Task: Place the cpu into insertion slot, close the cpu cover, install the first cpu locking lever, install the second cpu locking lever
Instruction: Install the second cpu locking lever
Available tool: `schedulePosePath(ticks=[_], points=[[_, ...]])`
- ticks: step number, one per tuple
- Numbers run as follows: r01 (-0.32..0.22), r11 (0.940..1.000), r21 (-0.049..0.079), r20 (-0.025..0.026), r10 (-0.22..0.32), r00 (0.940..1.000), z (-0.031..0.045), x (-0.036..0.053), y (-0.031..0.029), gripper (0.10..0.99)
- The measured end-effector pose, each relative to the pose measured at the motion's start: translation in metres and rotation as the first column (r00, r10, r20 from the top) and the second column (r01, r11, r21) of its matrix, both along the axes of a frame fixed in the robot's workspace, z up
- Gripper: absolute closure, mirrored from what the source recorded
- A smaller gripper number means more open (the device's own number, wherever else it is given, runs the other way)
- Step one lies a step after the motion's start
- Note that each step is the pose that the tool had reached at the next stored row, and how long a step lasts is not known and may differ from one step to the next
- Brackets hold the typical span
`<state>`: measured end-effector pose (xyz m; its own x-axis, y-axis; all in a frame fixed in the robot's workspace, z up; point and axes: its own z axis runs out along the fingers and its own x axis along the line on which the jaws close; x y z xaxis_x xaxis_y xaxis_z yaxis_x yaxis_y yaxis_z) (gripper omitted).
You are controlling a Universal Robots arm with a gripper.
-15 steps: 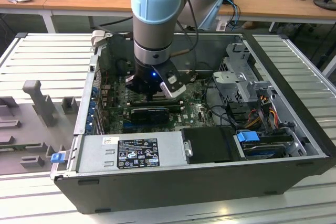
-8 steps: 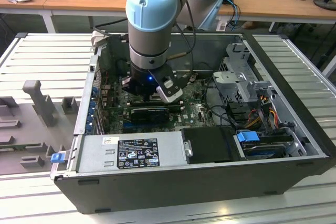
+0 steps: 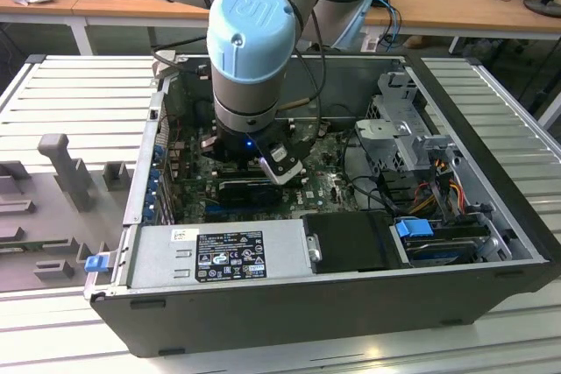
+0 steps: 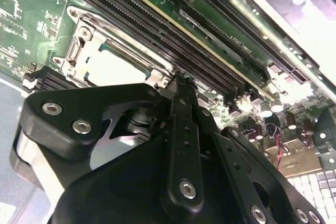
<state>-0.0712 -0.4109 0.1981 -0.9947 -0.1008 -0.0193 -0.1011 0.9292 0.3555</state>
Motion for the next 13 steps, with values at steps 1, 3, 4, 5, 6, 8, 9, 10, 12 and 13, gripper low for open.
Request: schedulePosePath(ticks=[1,3,4,5,6,8,9,10,12,13], points=[[0.000,1.0000,0.005,-0.0001,0.000,1.0000,-0.0015,-0.0003,-0.0001,0.980],[-0.001,0.9999,0.012,-0.0001,0.001,1.0000,-0.0039,-0.0021,0.0003,0.980],[-0.001,0.9999,0.014,0.0000,0.001,1.0000,-0.0045,-0.0025,0.0007,0.980],[-0.002,0.9999,0.015,0.0000,0.002,1.0000,-0.0052,-0.0029,0.0011,0.980],[-0.002,0.9998,0.019,0.0000,0.002,1.0000,-0.0065,-0.0034,0.0020,0.980],[-0.002,0.9998,0.022,-0.0001,0.002,1.0000,-0.0072,-0.0045,0.0028,0.980],[-0.002,0.9997,0.023,0.0000,0.002,1.0000,-0.0072,-0.0050,0.0029,0.980],[-0.002,0.9997,0.023,0.0000,0.002,1.0000,-0.0061,-0.0051,0.0028,0.980],[-0.002,0.9997,0.023,0.0000,0.002,1.0000,-0.0025,-0.0053,0.0028,0.980],[-0.002,0.9997,0.023,0.0000,0.002,1.0000,-0.0003,-0.0053,0.0028,0.980]])
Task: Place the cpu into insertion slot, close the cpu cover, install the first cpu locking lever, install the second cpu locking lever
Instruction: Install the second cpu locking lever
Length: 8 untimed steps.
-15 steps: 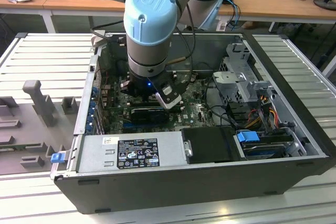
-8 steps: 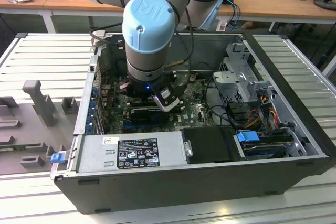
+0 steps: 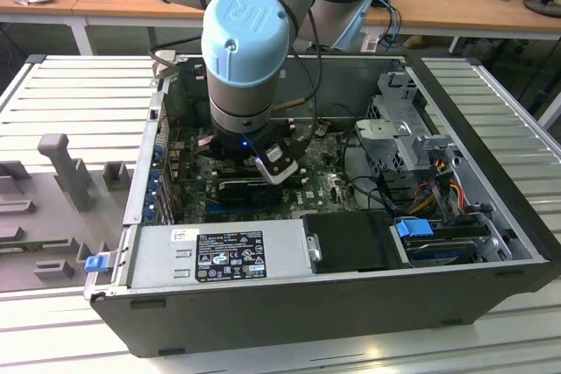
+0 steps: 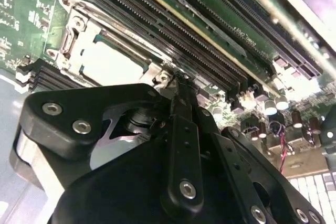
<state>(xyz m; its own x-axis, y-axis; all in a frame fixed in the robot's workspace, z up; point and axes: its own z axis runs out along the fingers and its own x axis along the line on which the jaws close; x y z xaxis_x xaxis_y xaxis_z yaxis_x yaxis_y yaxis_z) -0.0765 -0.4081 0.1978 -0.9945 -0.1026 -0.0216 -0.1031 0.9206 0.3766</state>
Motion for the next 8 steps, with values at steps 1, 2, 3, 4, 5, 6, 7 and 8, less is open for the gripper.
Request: schedulePosePath(ticks=[1,2,3,4,5,6,7,8], points=[[0.000,1.0000,0.000,0.0000,0.000,1.0000,0.0021,0.0000,0.0000,0.980],[0.000,1.0000,0.000,0.0000,0.000,1.0000,0.0052,0.0000,0.0000,0.980],[0.000,1.0000,0.000,0.0000,0.000,1.0000,0.0079,0.0000,0.0000,0.980],[0.000,1.0000,0.000,0.0000,0.000,1.0000,0.0132,0.0000,0.0000,0.980],[0.000,1.0000,-0.001,-0.0001,0.000,1.0000,0.0164,0.0000,0.0000,0.980],[0.000,1.0000,-0.001,-0.0001,0.000,1.0000,0.0201,0.0000,0.0000,0.980],[0.000,1.0000,-0.001,-0.0001,0.000,1.0000,0.0238,0.0000,0.0000,0.980],[0.000,1.0000,-0.001,-0.0001,0.000,1.0000,0.0253,0.0000,0.0000,0.980]])
